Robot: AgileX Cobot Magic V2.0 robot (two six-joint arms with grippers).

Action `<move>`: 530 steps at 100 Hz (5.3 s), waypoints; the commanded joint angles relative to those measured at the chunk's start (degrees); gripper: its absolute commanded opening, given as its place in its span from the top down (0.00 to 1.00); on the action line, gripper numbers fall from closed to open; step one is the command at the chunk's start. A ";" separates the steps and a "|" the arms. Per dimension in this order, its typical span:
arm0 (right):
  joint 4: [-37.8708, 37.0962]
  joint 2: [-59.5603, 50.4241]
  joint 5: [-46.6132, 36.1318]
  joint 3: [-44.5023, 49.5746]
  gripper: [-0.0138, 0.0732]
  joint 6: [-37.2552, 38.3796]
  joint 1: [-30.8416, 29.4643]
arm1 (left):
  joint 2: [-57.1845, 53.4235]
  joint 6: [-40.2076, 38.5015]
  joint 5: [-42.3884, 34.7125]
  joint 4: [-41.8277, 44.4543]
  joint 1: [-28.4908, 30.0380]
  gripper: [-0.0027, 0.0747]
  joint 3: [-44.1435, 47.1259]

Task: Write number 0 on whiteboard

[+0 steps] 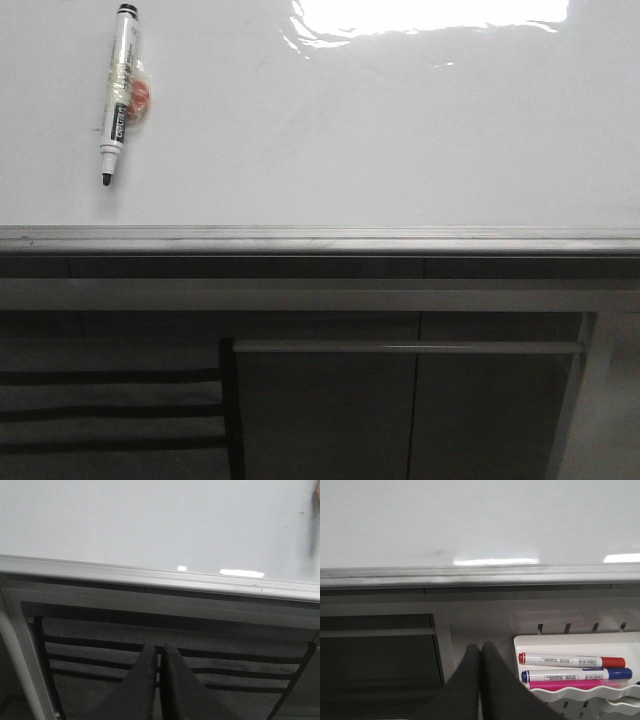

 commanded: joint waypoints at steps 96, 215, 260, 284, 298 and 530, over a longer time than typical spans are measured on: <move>0.19 10.71 0.33 -19.26 0.92 12.45 0.08 | 12.01 -0.74 -15.34 -11.24 -0.37 0.99 -13.75; -0.75 16.55 3.88 -20.14 0.92 12.45 0.08 | 60.36 2.17 -58.81 -3.99 -29.05 0.50 -14.51; -0.75 16.55 3.88 -20.14 0.92 12.45 0.08 | 79.96 -6.45 -77.19 0.96 -29.17 0.50 -19.03; -0.75 16.55 3.88 -20.14 0.92 12.45 0.21 | 84.61 -6.59 -77.43 0.09 -29.17 0.50 -23.15; -0.75 16.55 3.88 -20.14 0.92 12.45 0.88 | 86.89 -6.59 -77.80 -1.37 -29.07 0.51 -24.39; 21.78 67.48 -3.91 -50.98 0.56 -41.90 53.29 | 58.46 2.48 -53.71 46.98 -34.88 0.99 -18.30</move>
